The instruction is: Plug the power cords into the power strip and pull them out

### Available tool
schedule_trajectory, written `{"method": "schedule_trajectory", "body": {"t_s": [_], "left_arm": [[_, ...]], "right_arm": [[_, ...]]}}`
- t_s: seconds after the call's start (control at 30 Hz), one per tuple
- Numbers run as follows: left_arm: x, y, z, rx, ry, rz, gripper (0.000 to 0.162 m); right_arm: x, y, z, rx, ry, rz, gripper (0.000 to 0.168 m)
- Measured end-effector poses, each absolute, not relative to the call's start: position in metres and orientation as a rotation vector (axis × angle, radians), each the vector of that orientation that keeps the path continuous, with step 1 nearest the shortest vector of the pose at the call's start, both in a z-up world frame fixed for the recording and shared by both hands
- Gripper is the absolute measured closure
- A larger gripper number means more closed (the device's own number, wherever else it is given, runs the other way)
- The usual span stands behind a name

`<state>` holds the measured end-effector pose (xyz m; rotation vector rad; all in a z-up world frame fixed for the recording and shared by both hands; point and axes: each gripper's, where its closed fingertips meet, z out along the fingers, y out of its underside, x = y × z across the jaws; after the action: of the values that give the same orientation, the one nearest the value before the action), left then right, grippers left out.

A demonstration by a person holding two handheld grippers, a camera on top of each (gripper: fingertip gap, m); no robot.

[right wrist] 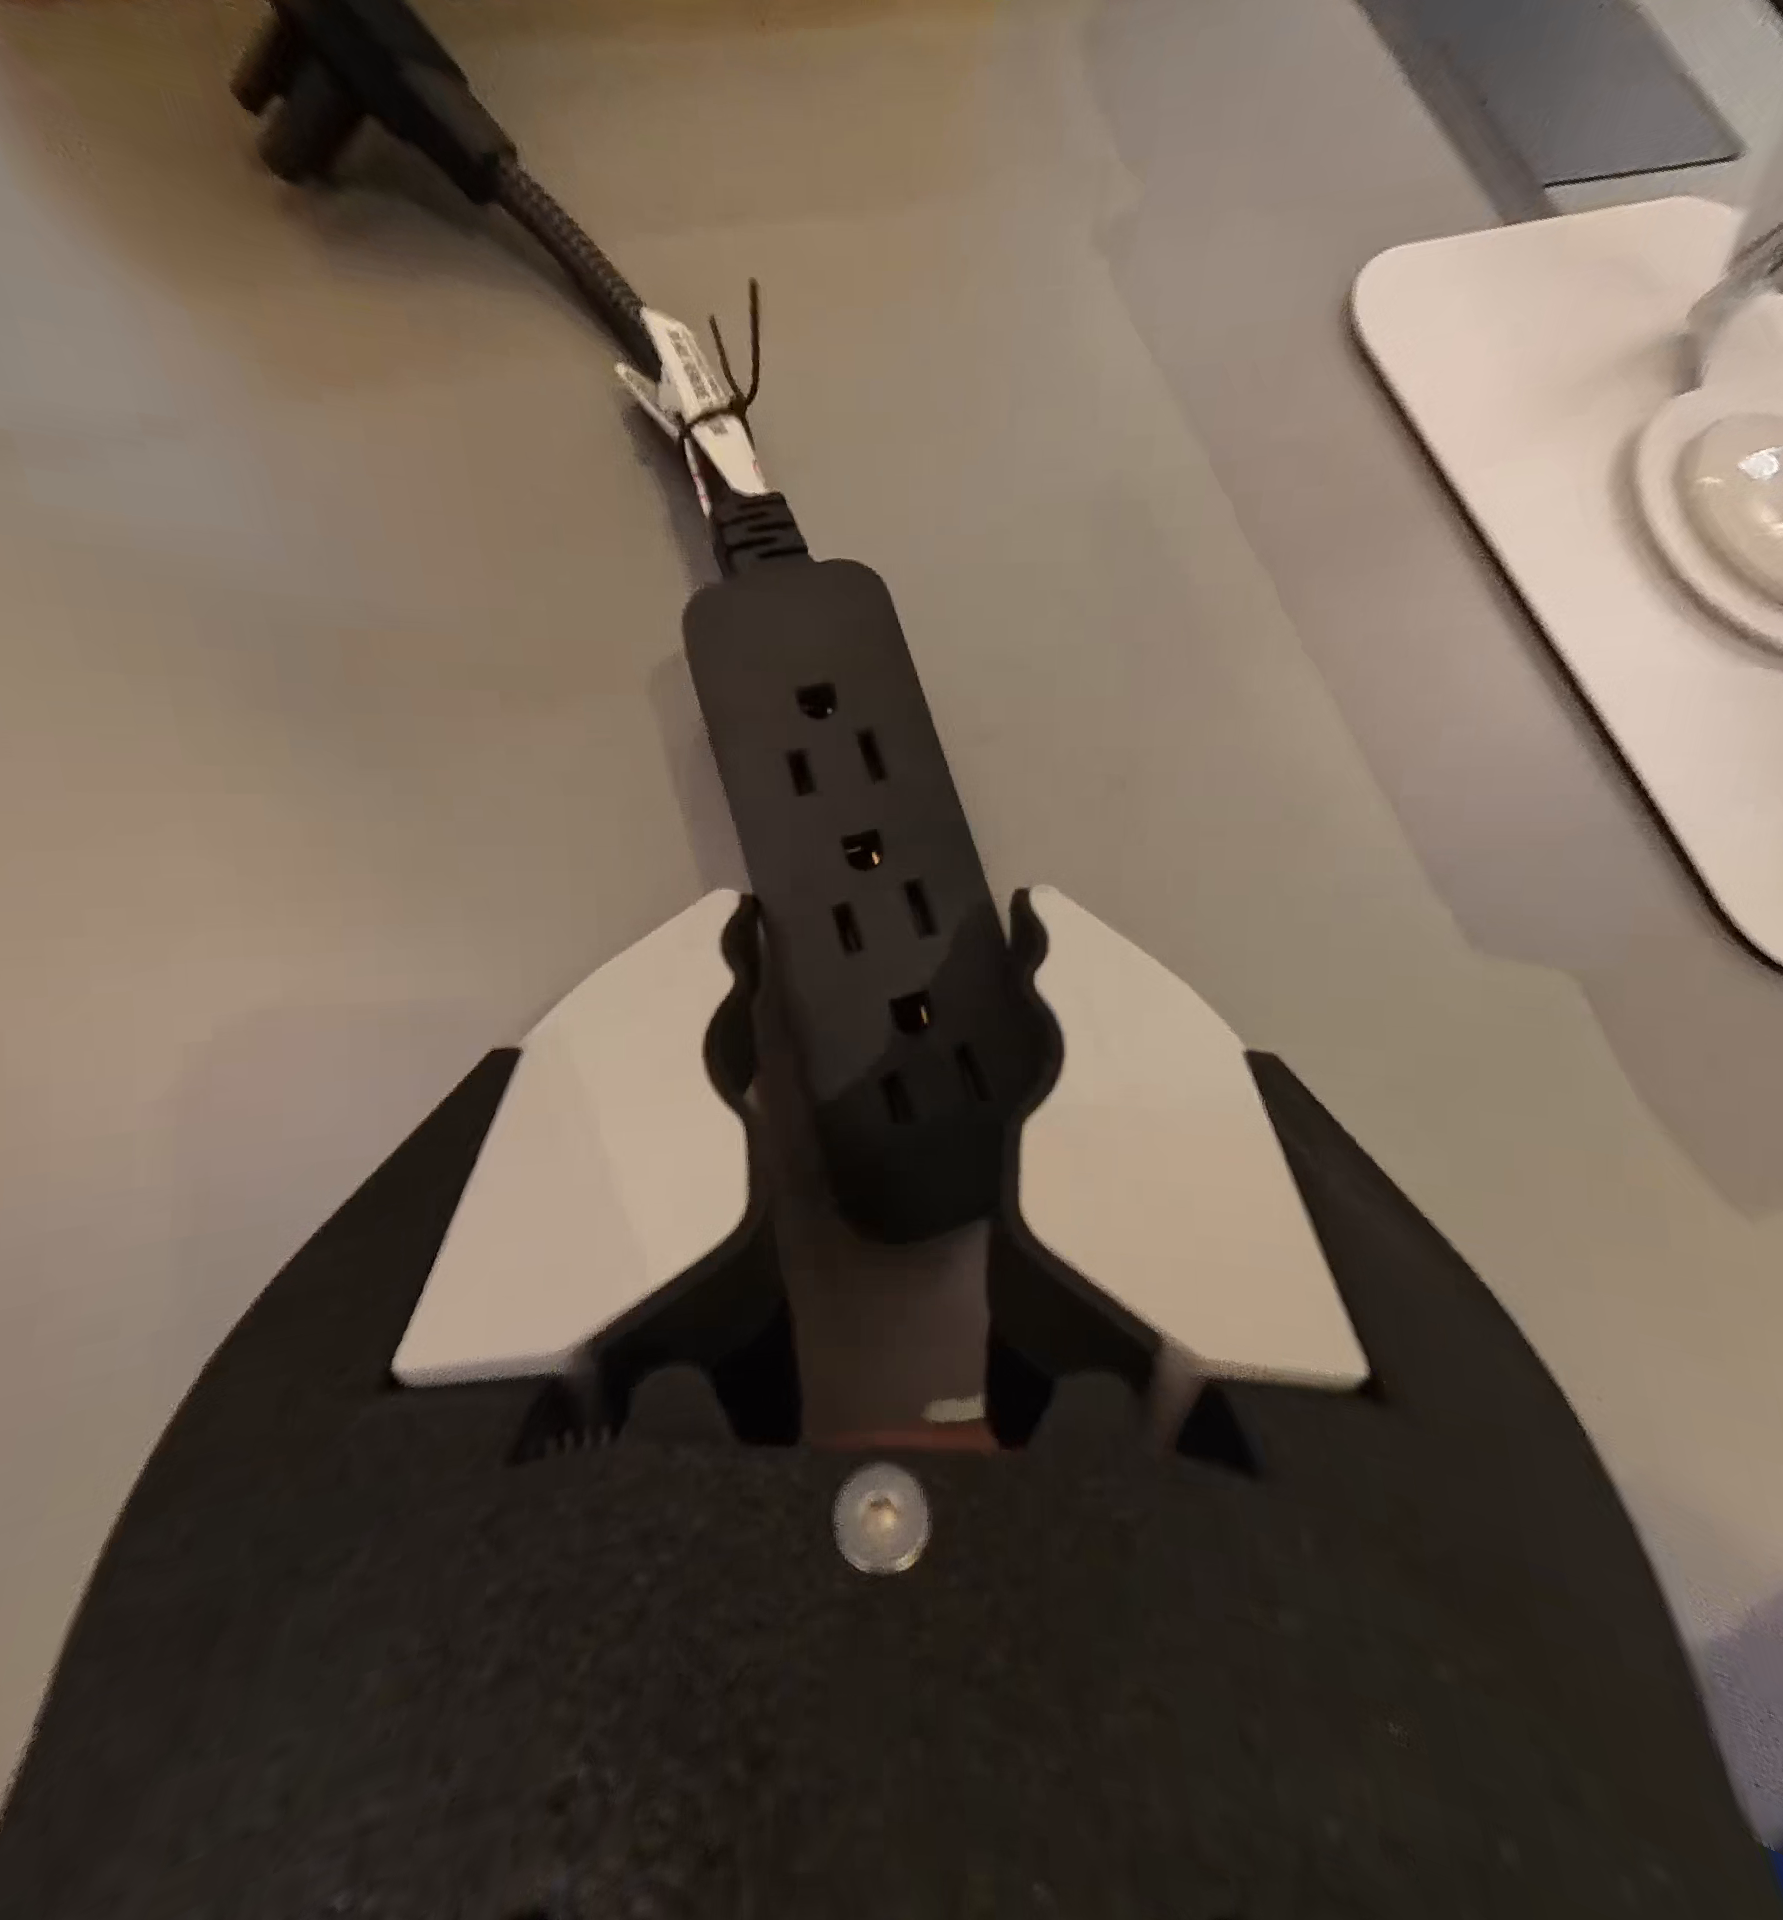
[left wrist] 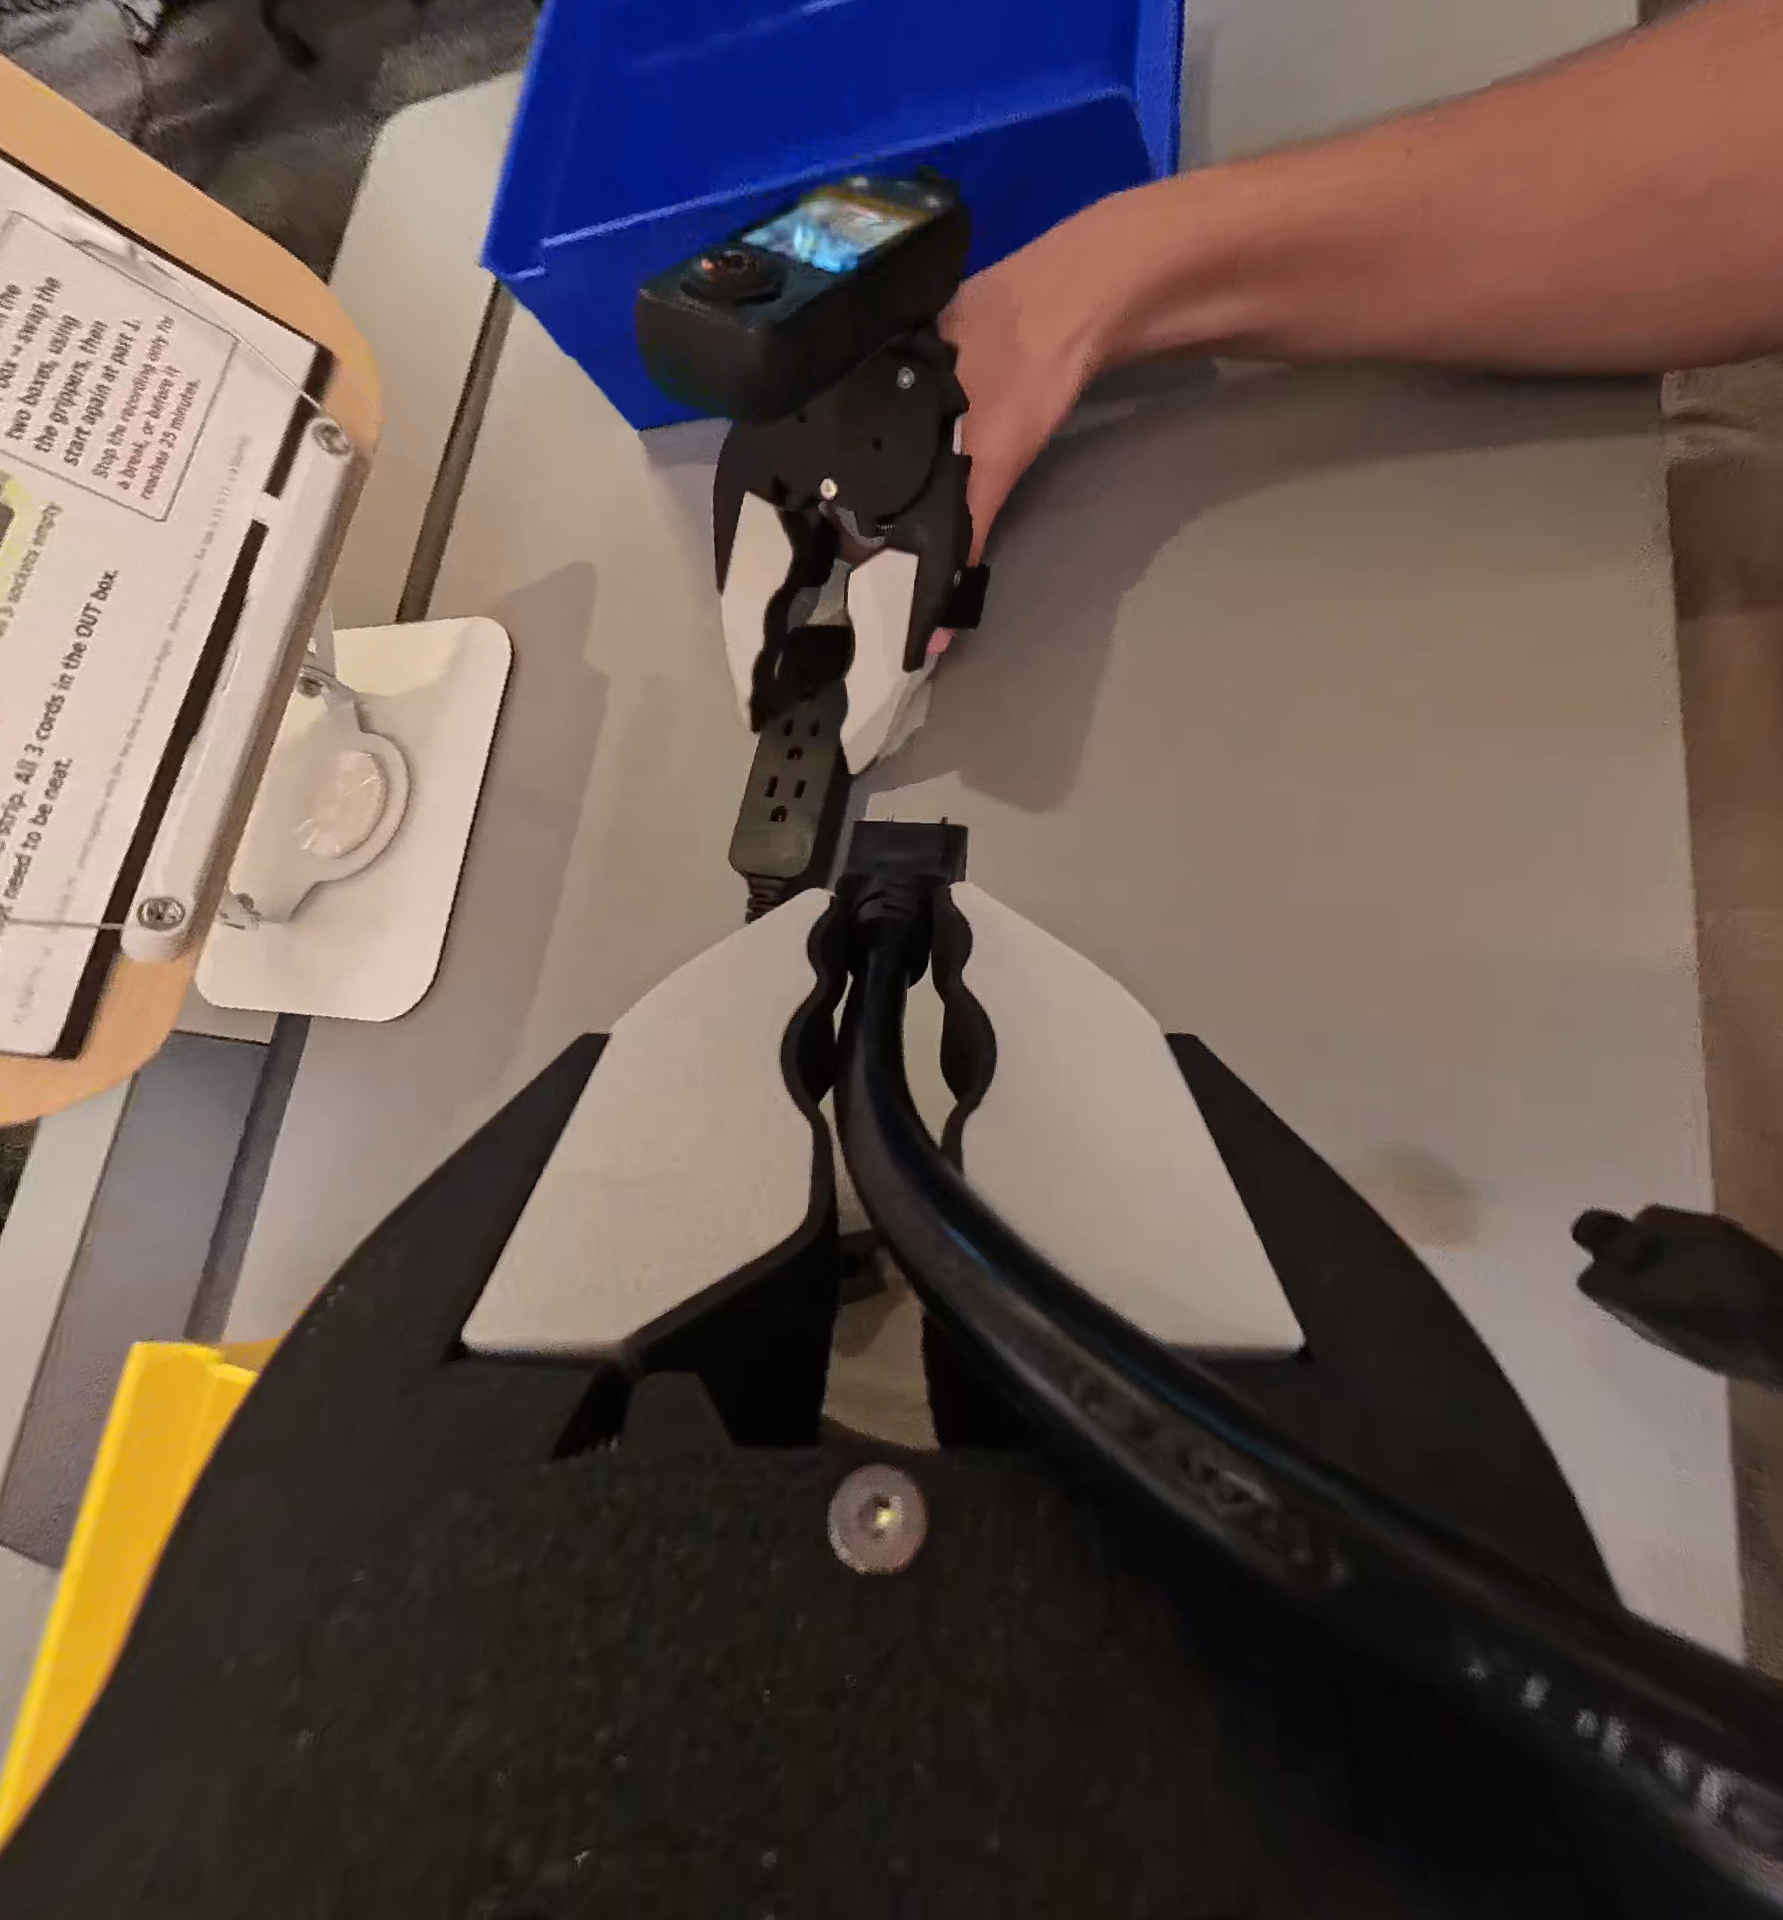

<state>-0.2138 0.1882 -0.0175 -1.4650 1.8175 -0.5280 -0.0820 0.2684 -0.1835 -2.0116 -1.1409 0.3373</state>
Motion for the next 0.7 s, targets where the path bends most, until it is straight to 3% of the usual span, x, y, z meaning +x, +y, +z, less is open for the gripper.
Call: {"method": "schedule_trajectory", "body": {"t_s": [0.7], "left_arm": [[-0.139, 0.276, -0.103, -1.575, 2.276, -0.376, 0.148]], "right_arm": [[-0.089, 0.273, -0.187, -1.917, -1.317, 0.404, 0.123]]}}
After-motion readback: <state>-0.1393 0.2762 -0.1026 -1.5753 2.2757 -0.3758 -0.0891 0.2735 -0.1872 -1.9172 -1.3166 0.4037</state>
